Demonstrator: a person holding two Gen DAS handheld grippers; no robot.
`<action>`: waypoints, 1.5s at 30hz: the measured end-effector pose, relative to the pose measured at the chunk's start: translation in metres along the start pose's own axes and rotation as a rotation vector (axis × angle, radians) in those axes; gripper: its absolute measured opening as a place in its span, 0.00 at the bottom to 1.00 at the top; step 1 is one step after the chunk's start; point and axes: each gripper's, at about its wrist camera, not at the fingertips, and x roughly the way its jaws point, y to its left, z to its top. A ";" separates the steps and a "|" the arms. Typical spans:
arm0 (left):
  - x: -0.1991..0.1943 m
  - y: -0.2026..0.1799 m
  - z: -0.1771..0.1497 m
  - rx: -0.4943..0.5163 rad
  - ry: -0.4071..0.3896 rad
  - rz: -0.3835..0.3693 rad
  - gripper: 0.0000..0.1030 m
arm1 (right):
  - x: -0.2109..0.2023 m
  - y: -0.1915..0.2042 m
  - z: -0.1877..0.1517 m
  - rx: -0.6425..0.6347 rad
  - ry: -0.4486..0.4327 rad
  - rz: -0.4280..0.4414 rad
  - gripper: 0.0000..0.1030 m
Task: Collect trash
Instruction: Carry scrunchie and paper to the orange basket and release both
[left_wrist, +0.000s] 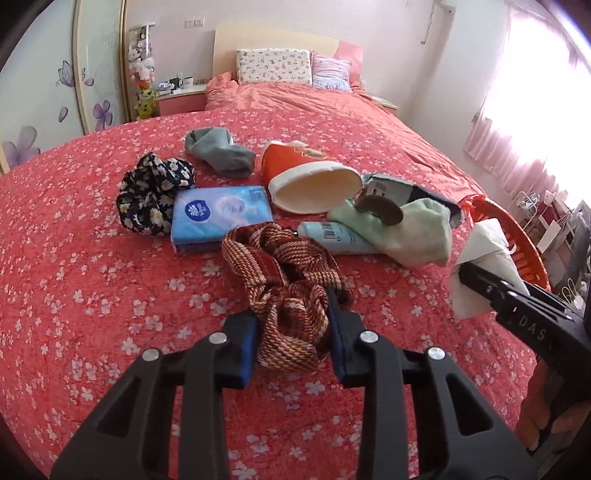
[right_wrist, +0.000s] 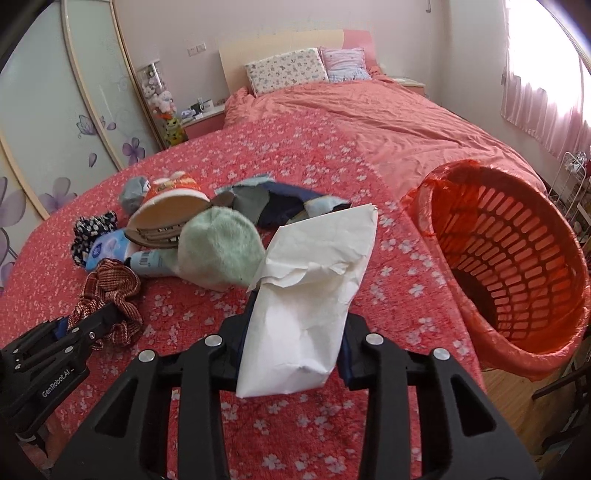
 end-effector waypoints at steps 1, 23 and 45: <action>-0.003 0.001 0.000 0.000 -0.005 0.000 0.30 | -0.003 -0.001 0.001 0.000 -0.007 -0.002 0.35; -0.084 -0.028 0.024 0.045 -0.159 -0.019 0.31 | -0.087 -0.024 0.013 -0.011 -0.222 -0.022 0.35; -0.090 -0.149 0.052 0.182 -0.203 -0.213 0.31 | -0.117 -0.102 0.021 0.089 -0.324 -0.117 0.35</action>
